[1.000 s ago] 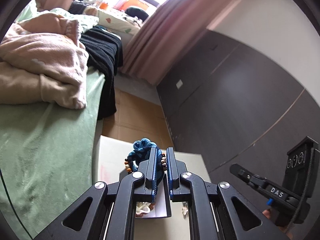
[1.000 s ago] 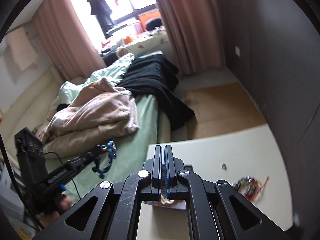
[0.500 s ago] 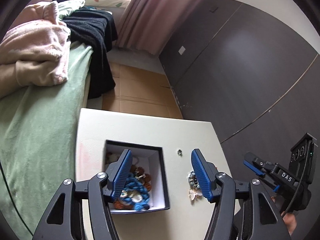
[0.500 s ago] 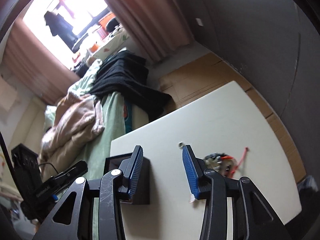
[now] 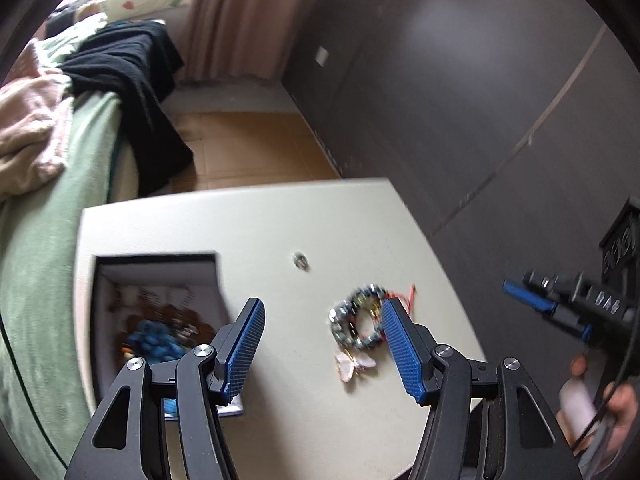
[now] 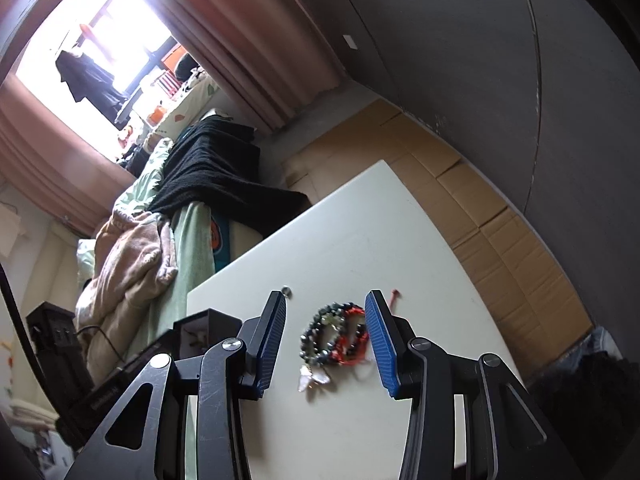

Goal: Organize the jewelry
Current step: 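Grasp the dark bead bracelet with the left tool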

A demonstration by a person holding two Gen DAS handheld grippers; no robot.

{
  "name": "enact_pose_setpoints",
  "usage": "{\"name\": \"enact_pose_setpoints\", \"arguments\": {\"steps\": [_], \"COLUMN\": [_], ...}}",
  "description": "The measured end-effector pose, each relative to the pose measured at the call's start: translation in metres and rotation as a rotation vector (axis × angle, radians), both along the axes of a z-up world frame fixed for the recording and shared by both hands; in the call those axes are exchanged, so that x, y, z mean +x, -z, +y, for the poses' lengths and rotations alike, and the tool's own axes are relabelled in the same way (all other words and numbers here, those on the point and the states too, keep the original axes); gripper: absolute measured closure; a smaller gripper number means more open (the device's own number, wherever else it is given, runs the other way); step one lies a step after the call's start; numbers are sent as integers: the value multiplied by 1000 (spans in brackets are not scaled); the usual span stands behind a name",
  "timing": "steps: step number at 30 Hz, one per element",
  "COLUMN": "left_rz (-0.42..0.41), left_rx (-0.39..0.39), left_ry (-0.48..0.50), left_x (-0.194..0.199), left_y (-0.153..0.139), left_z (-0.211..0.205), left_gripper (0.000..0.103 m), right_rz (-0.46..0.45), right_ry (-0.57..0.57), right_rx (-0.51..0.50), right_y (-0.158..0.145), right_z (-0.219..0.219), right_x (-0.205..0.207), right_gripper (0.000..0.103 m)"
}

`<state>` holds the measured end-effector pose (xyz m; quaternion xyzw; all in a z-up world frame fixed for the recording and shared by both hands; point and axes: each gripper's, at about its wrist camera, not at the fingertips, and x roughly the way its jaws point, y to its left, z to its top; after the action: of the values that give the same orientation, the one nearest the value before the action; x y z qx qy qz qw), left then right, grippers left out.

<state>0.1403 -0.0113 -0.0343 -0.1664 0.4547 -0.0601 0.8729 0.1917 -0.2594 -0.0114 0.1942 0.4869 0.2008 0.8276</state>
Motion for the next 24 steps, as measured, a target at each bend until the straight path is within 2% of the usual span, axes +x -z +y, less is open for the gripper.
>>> {"name": "enact_pose_setpoints", "arguments": {"steps": [8,11,14,17,19,23,24], "left_rz": [47,52,59,68,77,101,104], "left_rx": [56,72,112,133,143,161,166], "left_ry": [64,84,118,134,137,157,162], "left_x": [13,21,28,36,40,48,49], "left_y": [24,33,40,49,54,66,68], "left_z": [-44,-56,-71,-80,-83,-90,-92], "left_gripper": [41,41,41,45,53,61,68], "right_rz": [51,70,98,123,125,115,115], "right_ry": [9,27,27,25,19,13,13], "right_rx": [15,15,14,1,-2,13,12], "right_y": [15,22,30,36,35,31,31], "right_z": [-22,-29,-33,-32,-32,-34,-35], "right_x": [6,8,12,14,15,14,15], "right_gripper": [60,44,43,43,43,43,43]}}
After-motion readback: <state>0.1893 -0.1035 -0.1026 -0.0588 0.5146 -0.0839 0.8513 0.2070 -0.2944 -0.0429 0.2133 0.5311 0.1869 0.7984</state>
